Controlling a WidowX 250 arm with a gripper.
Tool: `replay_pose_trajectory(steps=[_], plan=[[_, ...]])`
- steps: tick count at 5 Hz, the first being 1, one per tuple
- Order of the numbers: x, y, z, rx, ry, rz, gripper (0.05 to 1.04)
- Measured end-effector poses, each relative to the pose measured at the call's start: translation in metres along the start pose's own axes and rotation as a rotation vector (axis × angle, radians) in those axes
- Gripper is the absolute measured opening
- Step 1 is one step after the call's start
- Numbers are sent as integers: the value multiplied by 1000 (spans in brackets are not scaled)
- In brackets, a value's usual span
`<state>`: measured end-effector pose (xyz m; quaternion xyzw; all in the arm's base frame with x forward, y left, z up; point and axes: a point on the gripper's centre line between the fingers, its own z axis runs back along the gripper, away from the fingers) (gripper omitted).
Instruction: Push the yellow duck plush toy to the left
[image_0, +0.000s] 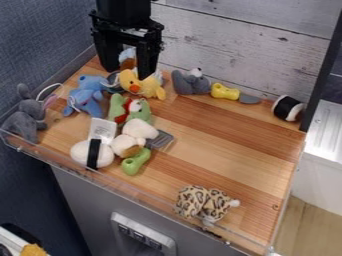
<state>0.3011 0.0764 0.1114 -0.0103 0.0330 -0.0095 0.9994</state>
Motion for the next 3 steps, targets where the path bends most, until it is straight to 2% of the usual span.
replay_pose_trajectory(steps=[1,3], plan=[[7,2,-6,-9,28,-103,996],[56,12,2,1,18,-491,997]])
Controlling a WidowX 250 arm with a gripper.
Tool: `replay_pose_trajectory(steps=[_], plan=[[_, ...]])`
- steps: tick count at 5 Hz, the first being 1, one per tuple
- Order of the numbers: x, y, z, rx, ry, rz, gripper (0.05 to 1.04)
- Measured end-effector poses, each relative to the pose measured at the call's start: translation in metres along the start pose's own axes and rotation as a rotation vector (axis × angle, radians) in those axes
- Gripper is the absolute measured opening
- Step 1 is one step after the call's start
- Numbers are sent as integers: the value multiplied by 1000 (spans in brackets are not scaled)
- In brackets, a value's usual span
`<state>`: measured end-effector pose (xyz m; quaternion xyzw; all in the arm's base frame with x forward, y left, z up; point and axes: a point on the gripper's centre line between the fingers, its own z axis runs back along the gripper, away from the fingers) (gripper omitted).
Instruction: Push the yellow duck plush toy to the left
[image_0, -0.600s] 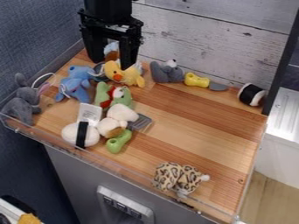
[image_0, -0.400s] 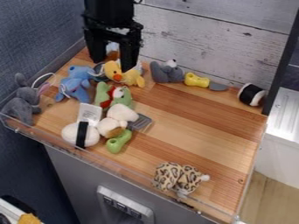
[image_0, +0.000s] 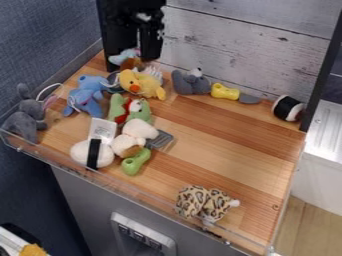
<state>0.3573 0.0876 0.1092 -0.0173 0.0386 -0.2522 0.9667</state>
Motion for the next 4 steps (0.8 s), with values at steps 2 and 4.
replay_pose_trajectory(steps=[2,4], plan=[[25,14,3,23,5,-478,999],[28,19,-7,44,10,-764,997]])
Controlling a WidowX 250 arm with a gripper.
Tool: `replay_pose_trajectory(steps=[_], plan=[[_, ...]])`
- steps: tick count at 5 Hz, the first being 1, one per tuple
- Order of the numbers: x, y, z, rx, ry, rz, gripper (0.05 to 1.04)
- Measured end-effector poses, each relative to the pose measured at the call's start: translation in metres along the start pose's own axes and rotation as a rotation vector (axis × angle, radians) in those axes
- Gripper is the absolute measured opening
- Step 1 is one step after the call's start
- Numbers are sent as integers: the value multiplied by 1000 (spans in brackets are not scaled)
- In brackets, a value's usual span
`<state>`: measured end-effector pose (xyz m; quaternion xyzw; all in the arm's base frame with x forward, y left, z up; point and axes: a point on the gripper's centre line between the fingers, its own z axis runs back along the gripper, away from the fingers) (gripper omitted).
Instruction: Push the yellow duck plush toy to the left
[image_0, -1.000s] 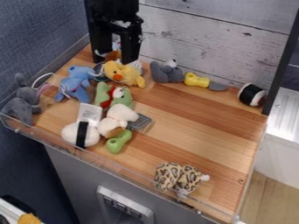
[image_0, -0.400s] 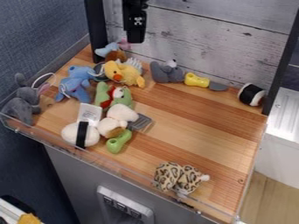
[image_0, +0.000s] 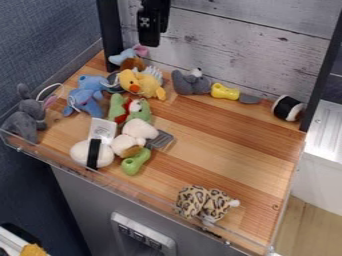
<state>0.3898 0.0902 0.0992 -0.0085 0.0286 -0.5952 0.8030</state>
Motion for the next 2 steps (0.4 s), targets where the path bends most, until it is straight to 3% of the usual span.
replay_pose_trajectory(steps=[1,2], plan=[[-2,1,-27,-14,-1,68,1000],[-10,2,-53,-18,-10,236,999]])
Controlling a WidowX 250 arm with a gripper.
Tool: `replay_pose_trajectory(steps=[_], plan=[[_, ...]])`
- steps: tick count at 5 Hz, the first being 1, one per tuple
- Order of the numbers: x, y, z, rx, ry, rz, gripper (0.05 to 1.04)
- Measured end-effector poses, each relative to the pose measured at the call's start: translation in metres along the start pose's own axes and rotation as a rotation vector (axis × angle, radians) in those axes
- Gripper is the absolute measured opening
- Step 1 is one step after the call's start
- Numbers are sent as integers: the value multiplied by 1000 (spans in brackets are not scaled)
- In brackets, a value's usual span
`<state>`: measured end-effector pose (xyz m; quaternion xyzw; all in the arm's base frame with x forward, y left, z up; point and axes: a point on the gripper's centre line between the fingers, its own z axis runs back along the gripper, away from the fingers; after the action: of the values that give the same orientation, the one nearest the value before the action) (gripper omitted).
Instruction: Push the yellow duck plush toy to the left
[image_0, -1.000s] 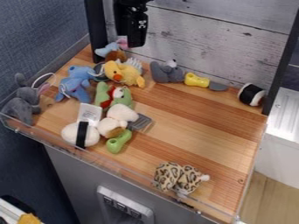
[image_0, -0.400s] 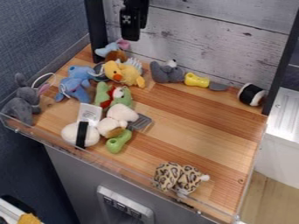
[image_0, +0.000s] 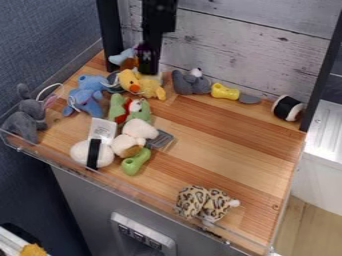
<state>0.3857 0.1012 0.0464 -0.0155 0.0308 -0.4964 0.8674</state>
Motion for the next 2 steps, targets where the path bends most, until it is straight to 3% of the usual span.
replay_pose_trajectory(steps=[2], plan=[[-9,0,-24,29,-33,327,1000]])
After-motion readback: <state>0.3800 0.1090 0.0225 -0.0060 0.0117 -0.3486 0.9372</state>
